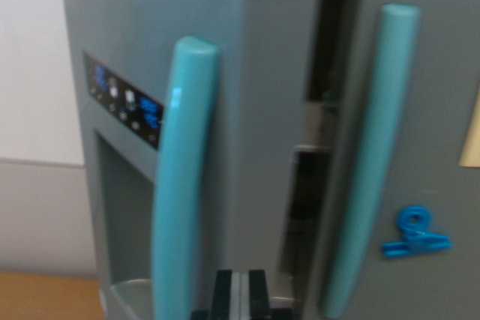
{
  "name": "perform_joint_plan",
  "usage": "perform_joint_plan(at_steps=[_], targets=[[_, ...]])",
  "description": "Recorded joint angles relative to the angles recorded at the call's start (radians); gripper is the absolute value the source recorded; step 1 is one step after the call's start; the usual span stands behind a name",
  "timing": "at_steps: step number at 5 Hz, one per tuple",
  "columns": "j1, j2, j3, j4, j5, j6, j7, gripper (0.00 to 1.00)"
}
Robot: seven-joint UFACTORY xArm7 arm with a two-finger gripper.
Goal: Close fridge door
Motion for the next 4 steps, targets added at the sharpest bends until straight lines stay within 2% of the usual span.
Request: perform_joint_plan(at_steps=[1,2,3,4], targets=[[0.0,0.0,0.0,0.0,0.0,0.0,0.0,1.0],[0.0,0.084,0.031,0.045,0.0,0.0,0.0,1.0],[0.0,0.084,0.031,0.045,0.0,0.0,0.0,1.0],[0.0,0.163,0.056,0.094,0.0,0.0,0.0,1.0]])
